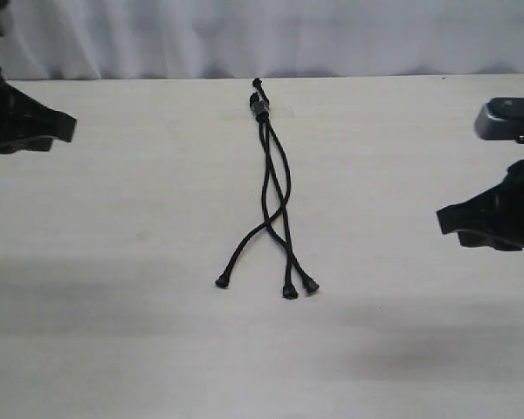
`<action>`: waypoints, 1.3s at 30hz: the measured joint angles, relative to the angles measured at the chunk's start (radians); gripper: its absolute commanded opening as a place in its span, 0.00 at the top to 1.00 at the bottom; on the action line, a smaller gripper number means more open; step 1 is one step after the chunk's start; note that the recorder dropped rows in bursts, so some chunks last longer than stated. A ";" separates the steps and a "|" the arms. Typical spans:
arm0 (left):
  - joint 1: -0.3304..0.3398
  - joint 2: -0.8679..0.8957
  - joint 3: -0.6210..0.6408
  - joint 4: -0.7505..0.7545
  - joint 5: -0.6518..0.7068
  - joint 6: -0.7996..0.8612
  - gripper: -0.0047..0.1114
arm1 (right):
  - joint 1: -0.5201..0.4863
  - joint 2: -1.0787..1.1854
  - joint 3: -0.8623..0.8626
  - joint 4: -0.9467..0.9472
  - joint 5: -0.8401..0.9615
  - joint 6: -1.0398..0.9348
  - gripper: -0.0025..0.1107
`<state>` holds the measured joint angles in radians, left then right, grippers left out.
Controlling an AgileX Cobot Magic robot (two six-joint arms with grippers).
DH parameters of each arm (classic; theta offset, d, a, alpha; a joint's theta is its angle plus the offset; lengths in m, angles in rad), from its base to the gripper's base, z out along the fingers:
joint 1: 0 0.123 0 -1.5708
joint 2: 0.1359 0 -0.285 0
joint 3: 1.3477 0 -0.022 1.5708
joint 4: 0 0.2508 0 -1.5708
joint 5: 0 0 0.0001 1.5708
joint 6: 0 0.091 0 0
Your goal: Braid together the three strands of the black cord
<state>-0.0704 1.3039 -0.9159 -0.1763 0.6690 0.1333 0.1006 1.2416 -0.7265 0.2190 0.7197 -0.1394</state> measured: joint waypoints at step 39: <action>0.000 -1.191 0.632 0.020 -0.480 0.000 0.96 | -0.002 -1.159 0.549 -0.091 -0.341 0.079 0.94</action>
<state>-0.0704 0.1132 -0.2838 -0.1564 0.1890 0.1333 0.0985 0.0824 -0.1774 0.1278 0.3790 -0.0607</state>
